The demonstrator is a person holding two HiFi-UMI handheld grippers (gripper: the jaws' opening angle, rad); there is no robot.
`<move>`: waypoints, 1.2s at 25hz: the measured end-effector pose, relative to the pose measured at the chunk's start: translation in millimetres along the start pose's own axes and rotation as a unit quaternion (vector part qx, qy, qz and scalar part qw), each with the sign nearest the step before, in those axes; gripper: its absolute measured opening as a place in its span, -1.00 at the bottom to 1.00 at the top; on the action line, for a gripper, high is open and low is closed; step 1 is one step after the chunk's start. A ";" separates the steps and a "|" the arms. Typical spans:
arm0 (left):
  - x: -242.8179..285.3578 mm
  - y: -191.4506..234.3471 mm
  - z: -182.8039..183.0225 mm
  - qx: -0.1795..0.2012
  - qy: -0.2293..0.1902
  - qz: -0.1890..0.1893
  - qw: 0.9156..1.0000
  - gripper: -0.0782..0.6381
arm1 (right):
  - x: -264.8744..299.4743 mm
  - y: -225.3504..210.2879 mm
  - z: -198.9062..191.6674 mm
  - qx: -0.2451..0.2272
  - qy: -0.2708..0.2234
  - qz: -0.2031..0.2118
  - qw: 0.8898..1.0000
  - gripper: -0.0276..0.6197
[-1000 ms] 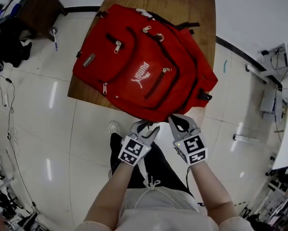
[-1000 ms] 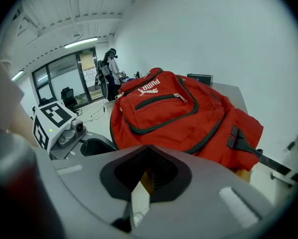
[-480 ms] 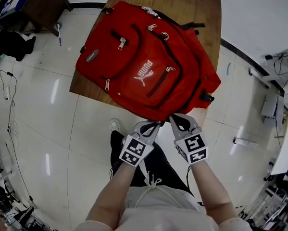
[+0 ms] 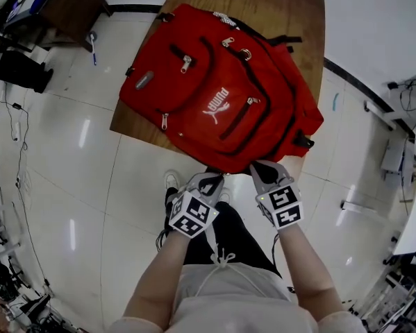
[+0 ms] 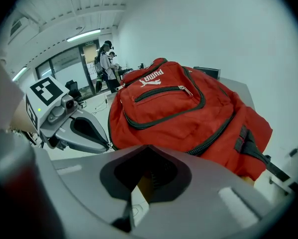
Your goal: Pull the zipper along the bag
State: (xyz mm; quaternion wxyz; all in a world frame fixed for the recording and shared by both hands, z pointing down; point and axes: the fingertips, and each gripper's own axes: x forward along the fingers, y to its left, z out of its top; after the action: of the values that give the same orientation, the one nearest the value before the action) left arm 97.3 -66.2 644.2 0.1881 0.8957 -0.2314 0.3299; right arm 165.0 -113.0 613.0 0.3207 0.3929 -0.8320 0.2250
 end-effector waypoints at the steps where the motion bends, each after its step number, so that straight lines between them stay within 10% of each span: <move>1: -2.3 3.2 -1.5 0.004 0.006 0.005 1.000 -0.76 | -0.2 -0.3 -0.2 0.002 -0.002 0.000 1.000 -0.90; 5: -13.2 17.8 -6.6 0.061 0.044 0.044 0.996 -0.76 | -0.8 -1.1 -0.3 0.008 -0.003 0.000 1.000 -0.90; 18: -48.4 69.0 -16.4 -0.006 0.030 0.079 0.996 -0.76 | 2.4 -5.2 -3.5 -0.007 0.066 -0.018 0.998 -0.90; 30: -71.9 108.8 -15.4 0.037 0.080 0.093 0.992 -0.76 | 4.6 -5.5 -8.2 0.016 0.142 -0.005 0.990 -0.90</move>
State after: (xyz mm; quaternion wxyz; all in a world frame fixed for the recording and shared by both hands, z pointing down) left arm -17.6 -127.2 626.4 0.1414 0.8473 -0.2855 0.4249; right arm 170.0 -113.5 622.6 0.4303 0.3665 -0.7723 0.2899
